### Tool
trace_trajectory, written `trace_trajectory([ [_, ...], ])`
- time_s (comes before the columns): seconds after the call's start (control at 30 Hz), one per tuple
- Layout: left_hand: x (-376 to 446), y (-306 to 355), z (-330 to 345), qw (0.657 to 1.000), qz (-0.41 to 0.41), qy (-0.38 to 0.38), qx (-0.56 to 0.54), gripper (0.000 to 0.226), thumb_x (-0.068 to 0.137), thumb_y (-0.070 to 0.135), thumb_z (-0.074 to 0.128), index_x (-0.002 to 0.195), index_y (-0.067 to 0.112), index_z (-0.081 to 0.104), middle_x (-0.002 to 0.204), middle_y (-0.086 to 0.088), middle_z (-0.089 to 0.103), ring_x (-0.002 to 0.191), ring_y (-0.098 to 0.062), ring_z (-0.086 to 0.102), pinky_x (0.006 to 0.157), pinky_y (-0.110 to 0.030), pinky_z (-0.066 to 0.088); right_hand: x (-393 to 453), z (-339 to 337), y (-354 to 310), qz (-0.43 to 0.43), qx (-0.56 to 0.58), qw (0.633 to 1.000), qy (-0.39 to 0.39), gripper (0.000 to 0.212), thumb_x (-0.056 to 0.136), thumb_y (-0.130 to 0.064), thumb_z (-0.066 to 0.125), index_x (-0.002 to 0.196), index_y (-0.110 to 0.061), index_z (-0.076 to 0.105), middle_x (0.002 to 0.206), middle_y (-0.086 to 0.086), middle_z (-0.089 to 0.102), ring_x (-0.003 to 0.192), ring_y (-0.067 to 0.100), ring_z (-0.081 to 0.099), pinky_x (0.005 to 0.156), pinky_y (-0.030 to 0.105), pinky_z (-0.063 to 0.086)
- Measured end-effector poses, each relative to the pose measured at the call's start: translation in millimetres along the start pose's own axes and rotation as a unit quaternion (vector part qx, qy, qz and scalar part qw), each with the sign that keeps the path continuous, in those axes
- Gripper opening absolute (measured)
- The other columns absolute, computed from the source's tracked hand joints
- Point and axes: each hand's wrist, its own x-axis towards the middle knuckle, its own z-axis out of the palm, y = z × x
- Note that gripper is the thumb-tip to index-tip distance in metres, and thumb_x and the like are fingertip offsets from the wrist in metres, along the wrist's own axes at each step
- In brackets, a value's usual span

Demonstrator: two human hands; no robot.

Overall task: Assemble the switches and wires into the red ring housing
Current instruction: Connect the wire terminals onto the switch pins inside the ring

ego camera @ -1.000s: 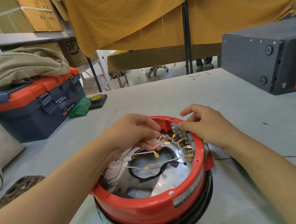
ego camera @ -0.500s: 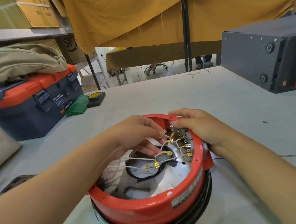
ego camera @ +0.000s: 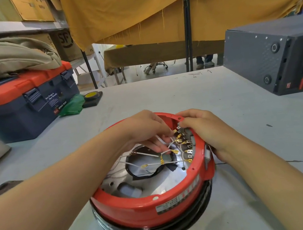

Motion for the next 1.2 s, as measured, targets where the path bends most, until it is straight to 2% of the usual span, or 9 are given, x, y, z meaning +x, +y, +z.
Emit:
trace_trajectory([
  [0.2,5,-12,1,1.000,0.016,-0.013,-0.017,0.011,0.086,0.004,0.060,0.078,0.004,0.067,0.056,-0.002,0.062,0.050,-0.018,0.066,0.044,-0.019,0.049,3,0,4,-0.007,-0.011,1.000,0.013,0.012,0.087,-0.016,0.059,0.088,-0.021,0.070,0.085,0.003,0.072,0.077,0.019,0.067,0.078,0.035,0.054],
  [0.57,7,-14,-1,0.999,0.032,-0.033,-0.022,0.018,0.087,0.003,0.057,0.074,0.011,0.067,0.059,0.001,0.064,0.051,-0.015,0.065,0.041,-0.016,0.044,3,0,3,-0.002,-0.001,1.000,0.005,0.013,0.088,-0.014,0.058,0.088,-0.019,0.070,0.087,0.007,0.073,0.079,0.021,0.068,0.078,0.035,0.055],
  [1.2,10,-14,8,0.997,0.055,-0.011,-0.047,0.014,0.087,0.002,0.057,0.075,0.000,0.064,0.056,-0.004,0.061,0.047,-0.014,0.060,0.041,-0.016,0.041,2,1,5,-0.014,-0.030,0.999,0.014,0.014,0.087,-0.017,0.057,0.082,-0.022,0.069,0.087,0.007,0.072,0.086,0.028,0.068,0.084,0.044,0.053],
])
